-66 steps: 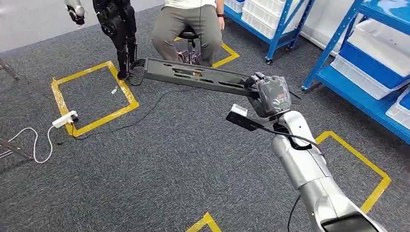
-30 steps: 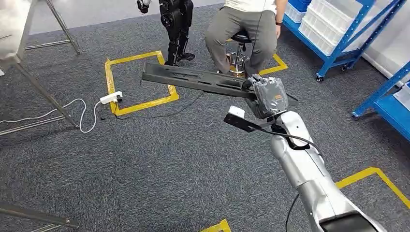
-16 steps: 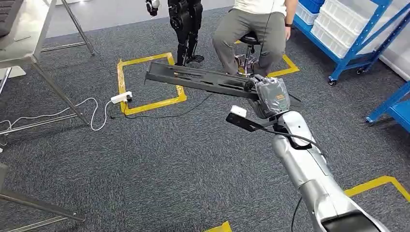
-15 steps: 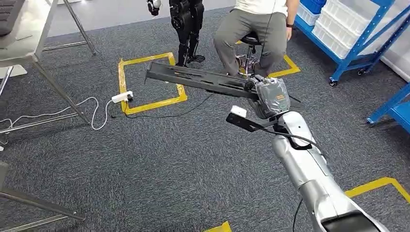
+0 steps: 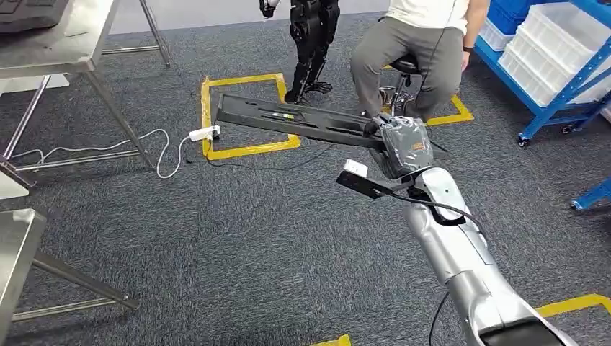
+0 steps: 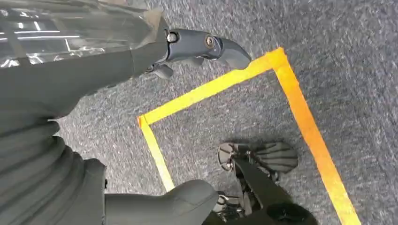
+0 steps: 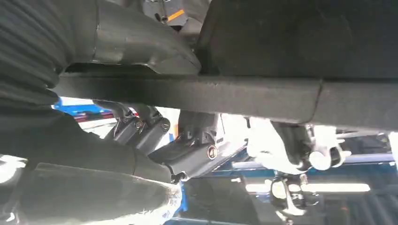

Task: Take the parts from the cabinet and place them on the table.

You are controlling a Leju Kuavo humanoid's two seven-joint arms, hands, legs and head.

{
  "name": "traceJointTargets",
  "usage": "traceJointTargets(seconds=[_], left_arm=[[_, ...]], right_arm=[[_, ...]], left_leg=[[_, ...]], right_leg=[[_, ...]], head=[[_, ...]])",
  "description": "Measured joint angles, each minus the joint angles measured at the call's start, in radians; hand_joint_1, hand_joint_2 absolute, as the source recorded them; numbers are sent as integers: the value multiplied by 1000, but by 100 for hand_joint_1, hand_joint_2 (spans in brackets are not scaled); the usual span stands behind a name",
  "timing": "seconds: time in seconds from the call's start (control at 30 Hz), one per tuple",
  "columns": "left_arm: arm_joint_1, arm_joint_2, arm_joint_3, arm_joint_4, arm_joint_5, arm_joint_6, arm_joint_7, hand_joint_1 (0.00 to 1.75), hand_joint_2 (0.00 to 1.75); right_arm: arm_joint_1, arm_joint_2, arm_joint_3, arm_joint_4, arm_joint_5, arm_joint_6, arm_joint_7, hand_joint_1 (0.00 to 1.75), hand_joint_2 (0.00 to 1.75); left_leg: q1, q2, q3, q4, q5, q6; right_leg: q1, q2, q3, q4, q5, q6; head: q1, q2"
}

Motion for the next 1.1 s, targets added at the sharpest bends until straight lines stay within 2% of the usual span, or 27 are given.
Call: traceJointTargets(seconds=[0.03, 0.07, 0.13, 0.17, 0.2, 0.23, 0.3, 0.33, 0.37, 0.4, 0.43, 0.5, 0.53, 0.57, 0.6, 0.63, 0.67, 0.7, 0.73, 0.83, 0.87, 0.9, 0.97, 1.0, 1.03, 1.07, 1.1], left_arm=[[1, 0, 0, 0, 0, 0, 0, 0, 175], [1, -2, -2, 0, 0, 0, 0, 0, 175], [1, -4, -4, 0, -1, 0, 0, 0, 175], [1, -4, -5, 0, -1, 0, 0, 0, 175], [1, -4, -5, 0, -1, 0, 0, 0, 175], [1, -4, -6, 0, -1, 0, 1, 0, 175], [2, -5, -7, 0, -1, 0, 2, 0, 175], [3, -5, -8, 0, -1, 0, 2, 0, 175], [4, -4, -8, 0, -1, 1, 2, 0, 175], [4, -4, -9, 0, -2, 1, 2, 0, 175], [3, -4, -11, 0, -2, 1, 1, 0, 175], [3, -5, -16, 0, -4, 1, 0, 0, 175], [4, -6, -17, 0, -6, 1, 0, 0, 175], [4, -6, -19, 0, -6, 1, 0, 0, 175], [4, -6, -19, 0, -6, 1, 0, 0, 175], [4, -6, -21, 0, -6, 1, 0, 0, 175], [4, -5, -22, 0, -6, 1, 0, 0, 175], [2, -5, -23, 0, -6, 1, 0, 0, 175], [1, -5, -23, 0, -6, 0, 0, 0, 175], [1, -5, -24, 0, -6, 0, -1, 0, 175], [1, -7, -25, 0, -5, -1, -1, 0, 175], [1, -6, -25, 0, -5, -1, -1, 0, 175], [-1, -4, -26, 0, -3, 0, 0, 0, 175], [-1, -4, -27, 0, -3, 0, 0, 0, 175], [0, -4, -28, 0, -3, -1, 0, 0, 175], [1, -5, -29, 0, -3, -1, 0, 0, 175], [1, -5, -29, 0, -2, -1, 0, 0, 175]], right_arm=[[6, -2, 0, 0, 0, 1, 0, 175, 175], [7, -3, 0, 0, 2, 3, 0, 175, 175], [6, -5, 0, -3, 3, 8, 0, 175, 175], [3, -7, 0, -5, 3, 9, 0, 175, 175], [1, -9, 0, -5, 3, 12, 1, 175, 175], [-2, -7, 1, -7, 3, 13, 1, 175, 175], [-1, -7, 2, -7, 3, 13, 1, 175, 175], [-2, -6, 2, -7, 3, 13, 1, 175, 175], [-3, -6, 2, -9, 3, 13, 1, 175, 175], [-4, -6, 2, -10, 3, 13, 2, 175, 175], [-4, -6, 2, -10, 3, 13, 2, 175, 175], [-1, -7, 3, -10, 3, 13, 3, 175, 175], [2, -7, 3, -10, 3, 13, 3, 175, 175], [3, -7, 3, -10, 3, 13, 3, 175, 175], [3, -7, 3, -10, 3, 13, 3, 175, 175], [3, -7, 3, -11, 3, 13, 3, 175, 175], [2, -7, 3, -13, 3, 13, 3, 175, 175], [2, -7, 3, -15, 3, 13, 3, 175, 175], [1, -9, 2, -16, 3, 13, 3, 175, 175], [1, -10, 3, -18, 6, 14, 6, 175, 175], [2, -11, 2, -22, 7, 14, 6, 175, 175], [1, -16, 2, -23, 7, 14, 6, 175, 175], [3, -21, 2, -23, 7, 14, 6, 175, 175], [8, -23, 2, -23, 7, 14, 6, 175, 175], [15, -27, 2, -23, 7, 14, 6, 175, 175], [21, -28, 3, -23, 7, 14, 6, 175, 175], [23, -29, 3, -23, 8, 14, 6, 175, 175]], left_leg=[[0, -9, 0, 0, 1, 0], [0, -18, 0, 0, 1, 0], [1, -32, 1, 1, 4, -4], [1, -37, 0, 1, 5, -7], [-5, -41, -3, 4, 5, -12], [-6, -45, -5, 3, 6, -17], [-2, -51, -6, -2, 12, -27], [-1, -56, -9, -3, 14, -36], [4, -40, -15, 10, 3, -37], [0, -13, -30, 43, -25, -41], [1, 0, -58, 107, -65, -45], [4, 9, -131, 266, -134, -52], [4, 9, -150, 308, -144, -53], [4, 10, -146, 301, -130, -54], [4, 12, -116, 245, -96, -53], [4, 22, -65, 152, -52, -52], [4, 36, -23, 76, -23, -50], [3, 66, 7, 18, -23, -47], [-2, 57, 8, 10, -20, -38], [-10, 37, 4, 10, -17, -25], [-1, 32, 10, -1, -9, -13], [-1, 28, 11, -3, -7, -11], [0, 18, 10, -3, -6, 0], [0, 9, 9, -3, -6, 0], [0, 0, 8, -2, -6, 0], [0, -9, 8, -2, -6, -1], [0, -18, 9, -2, -5, -1]], right_leg=[[0, 1, -4, 7, 4, 7], [-1, 1, 22, -47, 30, 15], [-9, 9, 103, -206, 90, 28], [-13, 28, 142, -283, 112, 31], [-11, 40, 150, -308, 115, 26], [-5, 32, 153, -310, 121, 16], [0, 25, 151, -309, 125, 8], [-5, 17, 154, -314, 131, -1], [-14, 11, 156, -320, 136, -10], [-13, 8, 156, -320, 137, -17], [-10, 3, 156, -320, 137, -28], [-4, -10, 155, -320, 135, -31], [-2, -16, 155, -320, 135, -31], [-1, -22, 155, -320, 135, -31], [-1, -29, 156, -319, 135, -31], [-1, -34, 156, -319, 134, -31], [-1, -39, 157, -318, 133, -30], [5, -43, 156, -317, 131, -27], [14, -47, 152, -314, 127, -21], [14, -63, 156, -317, 128, -15], [18, -59, 147, -310, 119, -6], [9, -36, 138, -287, 106, -3], [3, -7, 73, -148, 43, -11], [2, -2, 32, -59, 13, -11], [1, -1, 2, 2, -1, -7], [-1, 0, -4, 9, 4, -1], [-5, 0, 15, -33, 28, 9]], head=[[0, 0], [1, 0], [0, 0], [1, 0], [0, 0], [-3, 0], [-2, 0], [-2, 0], [-3, 0], [-5, 0], [-10, 0], [-9, 0], [-9, 0], [-8, 0], [-9, 0], [-8, 0], [-9, 0], [-9, 0], [-8, 0], [-3, 0], [-3, 0], [-1, 0], [0, 0], [-1, 0], [0, 0], [0, 0], [0, 0]])
